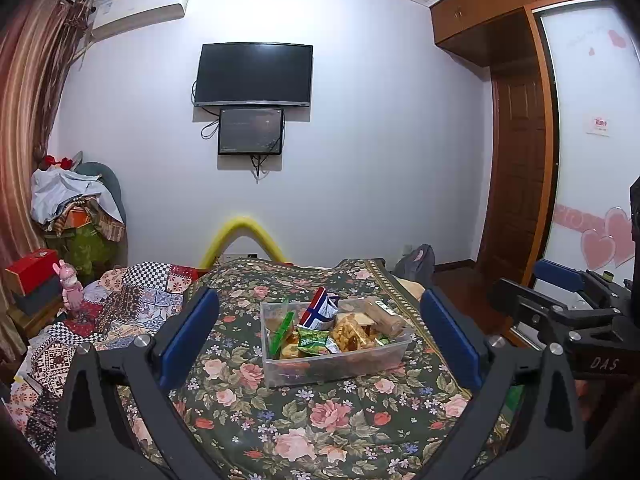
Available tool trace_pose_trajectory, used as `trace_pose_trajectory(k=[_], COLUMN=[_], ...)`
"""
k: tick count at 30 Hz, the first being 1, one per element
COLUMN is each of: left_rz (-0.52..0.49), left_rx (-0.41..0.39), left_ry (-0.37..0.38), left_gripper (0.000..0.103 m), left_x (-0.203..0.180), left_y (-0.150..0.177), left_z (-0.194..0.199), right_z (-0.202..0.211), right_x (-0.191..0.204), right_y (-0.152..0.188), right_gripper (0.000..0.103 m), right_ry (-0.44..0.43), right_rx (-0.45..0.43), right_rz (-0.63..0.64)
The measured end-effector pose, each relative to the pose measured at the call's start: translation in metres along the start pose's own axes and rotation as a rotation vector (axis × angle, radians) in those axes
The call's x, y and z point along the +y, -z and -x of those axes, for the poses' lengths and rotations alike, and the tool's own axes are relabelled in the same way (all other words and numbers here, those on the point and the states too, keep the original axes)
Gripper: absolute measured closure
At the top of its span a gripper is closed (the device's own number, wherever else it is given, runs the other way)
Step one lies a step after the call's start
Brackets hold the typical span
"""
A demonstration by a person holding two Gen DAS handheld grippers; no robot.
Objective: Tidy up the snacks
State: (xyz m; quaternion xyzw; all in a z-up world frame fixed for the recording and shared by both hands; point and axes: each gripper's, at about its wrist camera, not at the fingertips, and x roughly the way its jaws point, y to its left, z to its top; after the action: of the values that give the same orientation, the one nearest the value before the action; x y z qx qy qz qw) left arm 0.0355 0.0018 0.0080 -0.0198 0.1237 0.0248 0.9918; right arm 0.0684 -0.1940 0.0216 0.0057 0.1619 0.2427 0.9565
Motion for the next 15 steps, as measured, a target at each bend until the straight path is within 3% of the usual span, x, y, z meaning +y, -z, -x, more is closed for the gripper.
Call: trace_pose_trajectory(k=[15], left_rz=[0.001], left_rx=[0.019], left_ry=[0.015], left_gripper=[0.001], left_x=[-0.0007], left_y=[0.0024], left_z=[-0.0042], right_z=[0.002], right_x=[-0.0034], right_y=[-0.0014], right_gripper=[0.0], right_ry=[0.013], right_rx=[-0.011], right_rz=[-0.011])
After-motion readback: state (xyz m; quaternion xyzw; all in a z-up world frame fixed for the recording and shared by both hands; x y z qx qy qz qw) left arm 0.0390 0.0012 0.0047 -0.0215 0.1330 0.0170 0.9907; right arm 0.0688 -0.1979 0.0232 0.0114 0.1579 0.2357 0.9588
